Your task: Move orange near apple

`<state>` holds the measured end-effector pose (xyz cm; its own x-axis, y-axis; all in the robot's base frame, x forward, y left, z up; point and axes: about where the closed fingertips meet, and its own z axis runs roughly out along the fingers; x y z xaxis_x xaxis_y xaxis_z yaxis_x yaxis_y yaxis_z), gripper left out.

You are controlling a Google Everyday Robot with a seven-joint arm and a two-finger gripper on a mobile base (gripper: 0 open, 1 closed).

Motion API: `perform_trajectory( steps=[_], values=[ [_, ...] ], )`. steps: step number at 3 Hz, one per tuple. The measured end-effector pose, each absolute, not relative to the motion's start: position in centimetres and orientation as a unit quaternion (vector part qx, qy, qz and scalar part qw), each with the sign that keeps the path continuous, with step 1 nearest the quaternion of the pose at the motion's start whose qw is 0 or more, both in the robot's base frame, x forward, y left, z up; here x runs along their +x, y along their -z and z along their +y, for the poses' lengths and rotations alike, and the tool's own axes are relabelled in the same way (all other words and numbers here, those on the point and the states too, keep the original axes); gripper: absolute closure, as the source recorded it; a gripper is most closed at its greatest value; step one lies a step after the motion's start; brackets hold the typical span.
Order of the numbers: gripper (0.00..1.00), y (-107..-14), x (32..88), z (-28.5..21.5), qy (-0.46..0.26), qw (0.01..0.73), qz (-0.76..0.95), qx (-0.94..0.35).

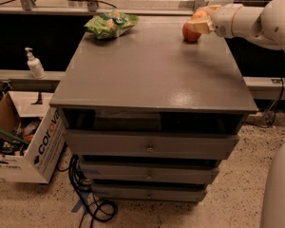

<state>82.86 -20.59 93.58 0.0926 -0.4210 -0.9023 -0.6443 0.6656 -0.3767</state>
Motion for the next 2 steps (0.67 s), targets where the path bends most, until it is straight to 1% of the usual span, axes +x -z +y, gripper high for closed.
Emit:
perform_trajectory(
  steps=[2],
  values=[
    [1.00, -91.0, 84.8, -21.3, -0.070, 0.612, 0.682, -0.394]
  ],
)
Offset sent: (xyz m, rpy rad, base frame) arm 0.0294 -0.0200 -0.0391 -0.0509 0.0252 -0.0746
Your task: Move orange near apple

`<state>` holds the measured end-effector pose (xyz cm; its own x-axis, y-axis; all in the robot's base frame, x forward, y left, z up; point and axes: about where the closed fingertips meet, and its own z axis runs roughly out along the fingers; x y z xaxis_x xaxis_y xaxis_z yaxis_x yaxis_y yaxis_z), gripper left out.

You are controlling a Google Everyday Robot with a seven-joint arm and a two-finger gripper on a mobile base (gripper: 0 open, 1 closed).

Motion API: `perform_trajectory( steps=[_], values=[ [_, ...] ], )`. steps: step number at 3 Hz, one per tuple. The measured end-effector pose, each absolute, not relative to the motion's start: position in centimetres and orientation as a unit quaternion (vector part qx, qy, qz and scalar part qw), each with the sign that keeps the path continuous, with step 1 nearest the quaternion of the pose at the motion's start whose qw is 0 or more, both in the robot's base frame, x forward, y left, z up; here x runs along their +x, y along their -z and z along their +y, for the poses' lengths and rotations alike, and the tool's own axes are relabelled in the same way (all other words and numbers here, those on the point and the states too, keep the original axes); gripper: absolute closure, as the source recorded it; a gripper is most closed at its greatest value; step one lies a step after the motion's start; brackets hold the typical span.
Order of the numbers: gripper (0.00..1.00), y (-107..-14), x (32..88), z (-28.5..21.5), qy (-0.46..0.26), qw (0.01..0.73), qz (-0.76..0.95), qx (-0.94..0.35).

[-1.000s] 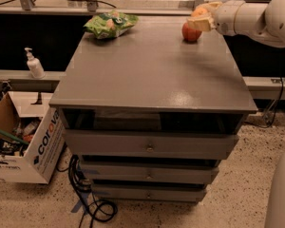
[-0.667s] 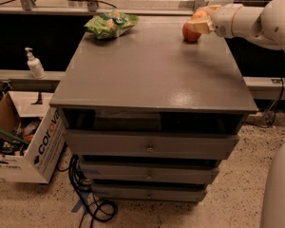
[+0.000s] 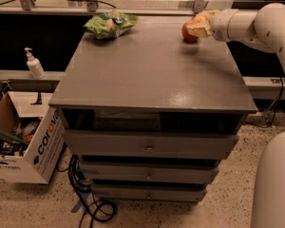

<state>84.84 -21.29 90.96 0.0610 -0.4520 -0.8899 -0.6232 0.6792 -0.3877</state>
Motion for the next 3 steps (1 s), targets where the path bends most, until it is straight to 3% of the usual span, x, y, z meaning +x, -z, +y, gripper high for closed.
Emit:
perform_trajectory(
  steps=[3],
  values=[
    [1.00, -87.9, 85.7, -25.1, -0.054, 0.611, 0.703, -0.358]
  ],
)
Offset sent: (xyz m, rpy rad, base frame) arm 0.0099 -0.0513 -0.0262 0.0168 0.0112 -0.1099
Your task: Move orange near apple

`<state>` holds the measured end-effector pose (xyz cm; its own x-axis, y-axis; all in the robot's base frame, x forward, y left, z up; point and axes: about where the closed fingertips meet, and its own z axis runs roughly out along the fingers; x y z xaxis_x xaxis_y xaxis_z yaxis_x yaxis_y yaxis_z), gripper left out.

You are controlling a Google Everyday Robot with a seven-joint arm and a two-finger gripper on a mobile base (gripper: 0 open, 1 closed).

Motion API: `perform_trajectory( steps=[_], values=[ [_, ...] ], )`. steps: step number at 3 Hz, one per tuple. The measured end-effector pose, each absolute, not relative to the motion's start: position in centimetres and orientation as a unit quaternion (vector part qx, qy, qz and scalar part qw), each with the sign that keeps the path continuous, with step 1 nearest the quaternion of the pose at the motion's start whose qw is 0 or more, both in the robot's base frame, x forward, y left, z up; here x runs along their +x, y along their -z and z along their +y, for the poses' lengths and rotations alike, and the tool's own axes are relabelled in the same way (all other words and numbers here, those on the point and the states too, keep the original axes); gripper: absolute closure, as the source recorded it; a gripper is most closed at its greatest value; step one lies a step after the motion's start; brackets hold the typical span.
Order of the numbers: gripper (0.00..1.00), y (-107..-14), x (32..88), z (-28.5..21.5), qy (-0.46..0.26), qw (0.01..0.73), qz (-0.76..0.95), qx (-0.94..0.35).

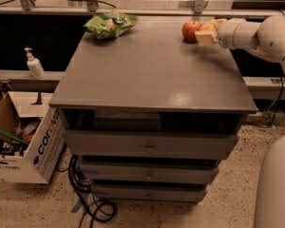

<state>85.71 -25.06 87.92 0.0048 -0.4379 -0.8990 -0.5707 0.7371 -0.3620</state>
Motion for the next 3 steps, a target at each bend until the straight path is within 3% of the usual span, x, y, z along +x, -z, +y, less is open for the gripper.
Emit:
perform_trajectory(
  steps=[3],
  values=[
    [1.00, -85.8, 85.2, -24.4, -0.074, 0.602, 0.710, -0.358]
  ],
)
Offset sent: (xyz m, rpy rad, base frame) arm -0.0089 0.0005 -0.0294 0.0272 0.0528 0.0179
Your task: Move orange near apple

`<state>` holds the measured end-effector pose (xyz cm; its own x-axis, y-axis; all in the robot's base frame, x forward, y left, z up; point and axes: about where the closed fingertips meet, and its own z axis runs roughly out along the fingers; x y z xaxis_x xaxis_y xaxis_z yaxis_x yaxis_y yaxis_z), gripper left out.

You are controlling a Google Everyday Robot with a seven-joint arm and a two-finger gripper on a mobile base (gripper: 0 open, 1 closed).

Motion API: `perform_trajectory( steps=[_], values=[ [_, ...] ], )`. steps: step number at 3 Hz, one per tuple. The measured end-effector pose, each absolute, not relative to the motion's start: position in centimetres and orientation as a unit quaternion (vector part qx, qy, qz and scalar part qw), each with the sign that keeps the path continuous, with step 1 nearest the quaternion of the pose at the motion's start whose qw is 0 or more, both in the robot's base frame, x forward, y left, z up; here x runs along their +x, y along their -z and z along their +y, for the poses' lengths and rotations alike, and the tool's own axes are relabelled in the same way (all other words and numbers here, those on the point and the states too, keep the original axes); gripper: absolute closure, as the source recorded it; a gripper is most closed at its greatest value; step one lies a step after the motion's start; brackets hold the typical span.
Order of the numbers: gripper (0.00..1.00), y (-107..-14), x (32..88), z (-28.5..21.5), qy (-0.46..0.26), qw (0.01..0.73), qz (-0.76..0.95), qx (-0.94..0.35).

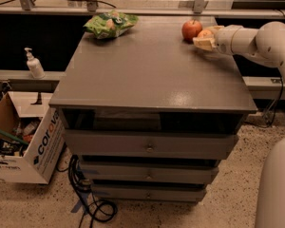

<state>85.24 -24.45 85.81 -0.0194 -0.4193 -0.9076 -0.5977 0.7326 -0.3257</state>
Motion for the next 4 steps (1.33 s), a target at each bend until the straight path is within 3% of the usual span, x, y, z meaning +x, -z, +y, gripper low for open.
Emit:
perform_trajectory(
  steps=[1, 2, 4],
  values=[
    [1.00, -85.3, 85.1, -23.6, -0.084, 0.598, 0.710, -0.363],
    [0.84, -84.9, 85.0, -22.9, -0.094, 0.596, 0.709, -0.364],
    [0.38, -85.4, 85.0, -22.6, -0.101, 0.605, 0.701, -0.363]
  ],
)
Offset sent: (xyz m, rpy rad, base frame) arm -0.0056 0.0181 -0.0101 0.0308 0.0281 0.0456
